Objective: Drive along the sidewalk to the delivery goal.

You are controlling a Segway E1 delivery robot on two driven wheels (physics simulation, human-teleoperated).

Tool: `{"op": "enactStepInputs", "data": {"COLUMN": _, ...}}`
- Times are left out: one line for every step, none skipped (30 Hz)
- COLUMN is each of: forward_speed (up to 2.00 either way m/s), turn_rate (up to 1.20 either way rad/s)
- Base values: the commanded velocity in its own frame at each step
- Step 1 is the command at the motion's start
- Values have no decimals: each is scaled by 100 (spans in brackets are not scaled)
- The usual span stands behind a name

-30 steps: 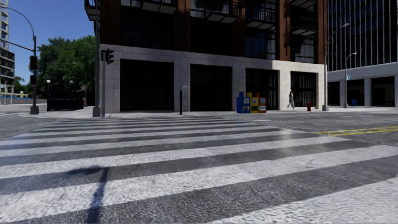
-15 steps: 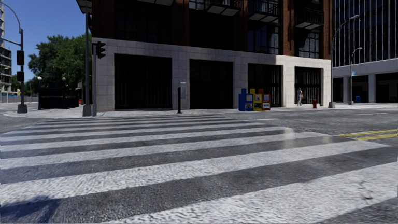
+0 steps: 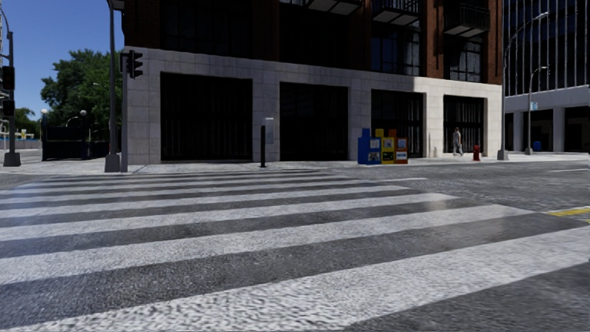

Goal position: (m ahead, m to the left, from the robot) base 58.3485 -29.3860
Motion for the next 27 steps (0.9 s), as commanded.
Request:
{"op": "enactStepInputs", "data": {"forward_speed": 169, "turn_rate": 0}}
{"op": "enactStepInputs", "data": {"forward_speed": 169, "turn_rate": 0}}
{"op": "enactStepInputs", "data": {"forward_speed": 169, "turn_rate": 0}}
{"op": "enactStepInputs", "data": {"forward_speed": 169, "turn_rate": 0}}
{"op": "enactStepInputs", "data": {"forward_speed": 169, "turn_rate": 0}}
{"op": "enactStepInputs", "data": {"forward_speed": 169, "turn_rate": 0}}
{"op": "enactStepInputs", "data": {"forward_speed": 169, "turn_rate": 0}}
{"op": "enactStepInputs", "data": {"forward_speed": 169, "turn_rate": 0}}
{"op": "enactStepInputs", "data": {"forward_speed": 169, "turn_rate": 0}}
{"op": "enactStepInputs", "data": {"forward_speed": 169, "turn_rate": 0}}
{"op": "enactStepInputs", "data": {"forward_speed": 169, "turn_rate": 0}}
{"op": "enactStepInputs", "data": {"forward_speed": 169, "turn_rate": 0}}
{"op": "enactStepInputs", "data": {"forward_speed": 169, "turn_rate": 0}}
{"op": "enactStepInputs", "data": {"forward_speed": 169, "turn_rate": 0}}
{"op": "enactStepInputs", "data": {"forward_speed": 169, "turn_rate": 0}}
{"op": "enactStepInputs", "data": {"forward_speed": 170, "turn_rate": 0}}
{"op": "enactStepInputs", "data": {"forward_speed": 170, "turn_rate": 0}}
{"op": "enactStepInputs", "data": {"forward_speed": 172, "turn_rate": 0}}
{"op": "enactStepInputs", "data": {"forward_speed": 185, "turn_rate": 0}}
{"op": "enactStepInputs", "data": {"forward_speed": 200, "turn_rate": 0}}
{"op": "enactStepInputs", "data": {"forward_speed": 200, "turn_rate": 0}}
{"op": "enactStepInputs", "data": {"forward_speed": 200, "turn_rate": 0}}
{"op": "enactStepInputs", "data": {"forward_speed": 200, "turn_rate": 0}}
{"op": "enactStepInputs", "data": {"forward_speed": 200, "turn_rate": 0}}
{"op": "enactStepInputs", "data": {"forward_speed": 200, "turn_rate": 0}}
{"op": "enactStepInputs", "data": {"forward_speed": 200, "turn_rate": 0}}
{"op": "enactStepInputs", "data": {"forward_speed": 200, "turn_rate": 0}}
